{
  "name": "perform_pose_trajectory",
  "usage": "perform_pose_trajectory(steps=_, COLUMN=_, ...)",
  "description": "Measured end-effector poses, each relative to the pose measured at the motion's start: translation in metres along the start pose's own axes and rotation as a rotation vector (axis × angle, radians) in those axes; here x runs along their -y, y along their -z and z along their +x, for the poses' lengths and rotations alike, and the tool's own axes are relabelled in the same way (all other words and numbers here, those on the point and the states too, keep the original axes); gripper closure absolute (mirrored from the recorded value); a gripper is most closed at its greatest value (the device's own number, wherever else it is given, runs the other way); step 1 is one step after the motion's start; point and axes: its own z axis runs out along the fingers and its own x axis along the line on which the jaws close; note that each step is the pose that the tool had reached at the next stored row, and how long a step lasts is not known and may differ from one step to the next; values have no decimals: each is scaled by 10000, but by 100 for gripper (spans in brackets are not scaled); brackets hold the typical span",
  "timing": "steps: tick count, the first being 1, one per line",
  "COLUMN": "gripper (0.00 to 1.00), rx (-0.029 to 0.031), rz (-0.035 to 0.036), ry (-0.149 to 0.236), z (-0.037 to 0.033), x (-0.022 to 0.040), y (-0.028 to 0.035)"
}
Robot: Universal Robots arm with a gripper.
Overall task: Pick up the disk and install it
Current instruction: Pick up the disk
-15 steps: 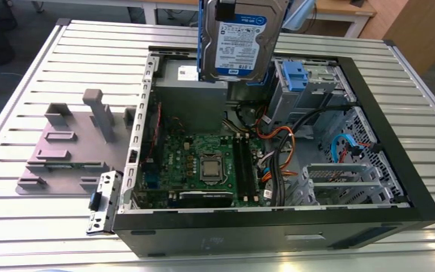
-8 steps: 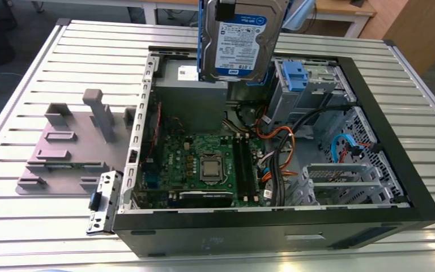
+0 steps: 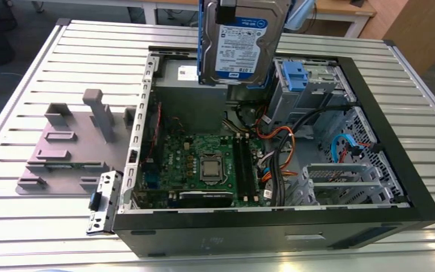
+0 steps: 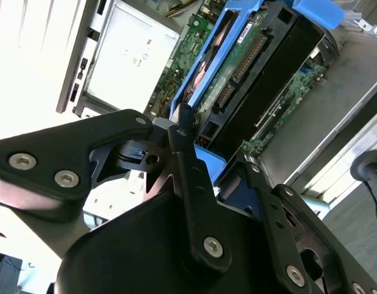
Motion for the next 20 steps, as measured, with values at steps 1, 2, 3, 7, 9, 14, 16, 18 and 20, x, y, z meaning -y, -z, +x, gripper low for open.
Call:
perform_pose_trajectory(steps=1, gripper=64, rx=1, rz=1, ry=0, z=22, x=1, y=0)
perform_pose_trajectory(steps=2, gripper=64, rx=1, rz=1, ry=0, z=44, x=2, y=1)
perform_pose_trajectory(steps=3, gripper=64, rx=1, rz=1, ry=0, z=67, x=2, y=2)
perform_pose_trajectory(steps=7, gripper=64, rx=1, rz=0, ry=0, z=164, x=5, y=6)
perform_pose_trajectory(steps=9, gripper=64, rx=2, rz=1, ry=0, z=212, x=7, y=7)
perform_pose_trajectory(steps=14, gripper=64, rx=2, rz=1, ry=0, z=319, x=11, y=12)
perform_pose_trajectory(steps=16, gripper=64, rx=2, rz=1, ry=0, z=361, x=12, y=14)
perform_pose_trajectory(steps=18, gripper=64, rx=1, rz=1, ry=0, z=404, x=14, y=16)
perform_pose_trajectory(steps=20, gripper=64, rx=1, rz=1, ry=0, z=450, x=15, y=17)
